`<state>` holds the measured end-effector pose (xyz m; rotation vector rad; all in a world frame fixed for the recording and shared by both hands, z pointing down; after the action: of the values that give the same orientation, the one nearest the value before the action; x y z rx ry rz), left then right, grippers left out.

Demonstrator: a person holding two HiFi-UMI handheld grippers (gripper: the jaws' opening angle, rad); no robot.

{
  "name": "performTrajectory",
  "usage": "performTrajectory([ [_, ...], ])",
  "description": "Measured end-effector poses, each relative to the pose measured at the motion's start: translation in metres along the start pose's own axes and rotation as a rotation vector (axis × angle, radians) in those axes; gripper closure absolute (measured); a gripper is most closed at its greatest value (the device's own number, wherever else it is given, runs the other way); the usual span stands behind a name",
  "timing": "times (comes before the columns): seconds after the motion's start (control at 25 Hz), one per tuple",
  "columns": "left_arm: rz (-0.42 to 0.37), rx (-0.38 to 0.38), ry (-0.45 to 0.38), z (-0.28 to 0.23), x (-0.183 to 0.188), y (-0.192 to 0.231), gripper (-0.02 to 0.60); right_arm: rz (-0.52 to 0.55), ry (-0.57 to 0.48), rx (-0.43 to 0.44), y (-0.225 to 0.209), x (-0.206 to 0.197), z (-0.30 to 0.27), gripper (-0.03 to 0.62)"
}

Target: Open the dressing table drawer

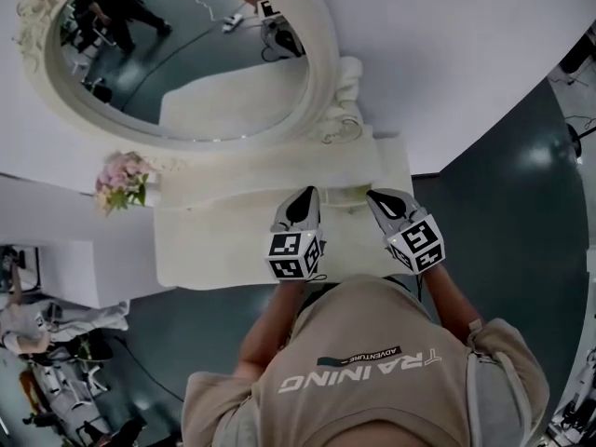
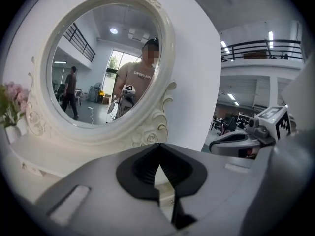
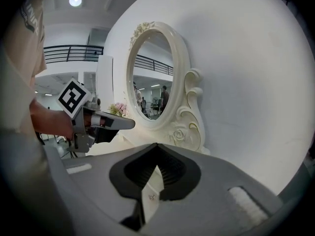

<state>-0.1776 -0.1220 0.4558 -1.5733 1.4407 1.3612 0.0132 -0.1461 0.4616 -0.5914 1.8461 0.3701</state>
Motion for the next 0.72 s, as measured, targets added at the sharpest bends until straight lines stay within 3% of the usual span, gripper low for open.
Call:
performTrajectory([
  [0.12, -0.078, 0.007, -0.025, 0.003, 0.017, 0.005, 0.565, 0.056, -0.008, 0.006, 0.006, 0.015, -0.001, 0.591],
  [0.32, -0.103, -0.025, -0.069, 0.012, 0.045, 0.006, 0.565, 0.097, -0.068, -0.006, 0.014, 0.048, 0.002, 0.591],
  [0.72, -0.165, -0.07, -0.188, 0.028, 0.096, -0.004, 0.563, 0.084, -0.279, -0.131, 0.008, 0.109, 0.032, 0.592],
])
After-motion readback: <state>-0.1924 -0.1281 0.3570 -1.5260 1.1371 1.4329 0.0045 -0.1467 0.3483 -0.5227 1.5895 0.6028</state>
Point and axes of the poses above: the fingertips, and each gripper's own axes: z backward along the fingers, y to its left, x out of its top, the point moved 7 cm from there along z, backward along the fingers, and after that the axes turned 2 degrees about -y, right-handed, at the moved point
